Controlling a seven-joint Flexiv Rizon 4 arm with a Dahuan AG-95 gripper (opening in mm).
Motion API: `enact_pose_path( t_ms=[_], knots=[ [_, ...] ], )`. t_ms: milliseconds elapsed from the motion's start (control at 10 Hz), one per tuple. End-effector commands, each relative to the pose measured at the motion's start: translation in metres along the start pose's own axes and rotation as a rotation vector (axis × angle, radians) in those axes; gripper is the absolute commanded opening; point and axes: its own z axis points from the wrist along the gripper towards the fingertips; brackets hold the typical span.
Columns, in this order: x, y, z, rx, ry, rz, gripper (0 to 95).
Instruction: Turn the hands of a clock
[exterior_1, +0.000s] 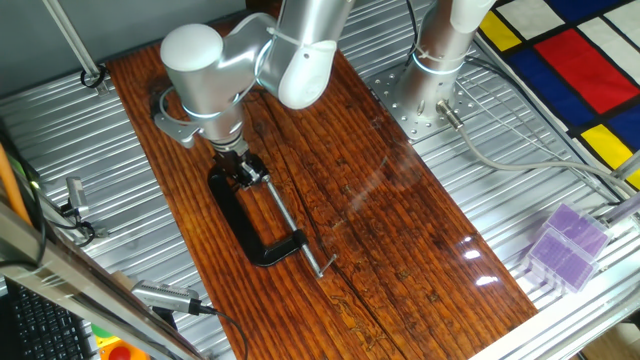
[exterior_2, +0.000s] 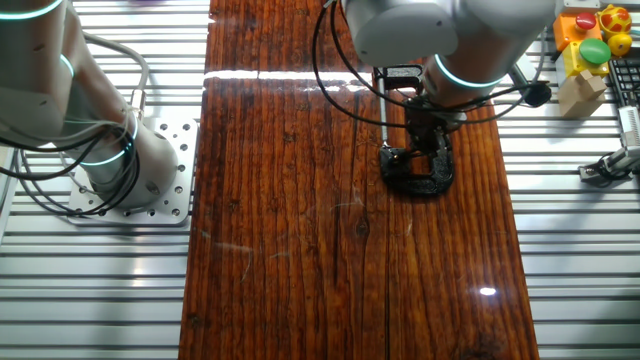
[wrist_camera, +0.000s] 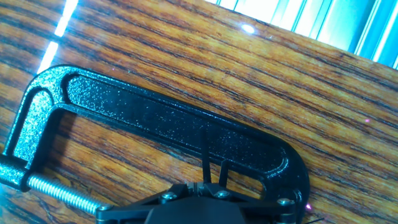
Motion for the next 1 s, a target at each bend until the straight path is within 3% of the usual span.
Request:
enact_pose_path(
  t_ms=[100, 1000],
  knots=[
    [0.0002, -0.0003, -0.0004, -0.001, 0.001, -0.002, 0.0],
    [0.0026, -0.007, -0.0021, -0.002, 0.0, -0.023, 0.0]
  ],
)
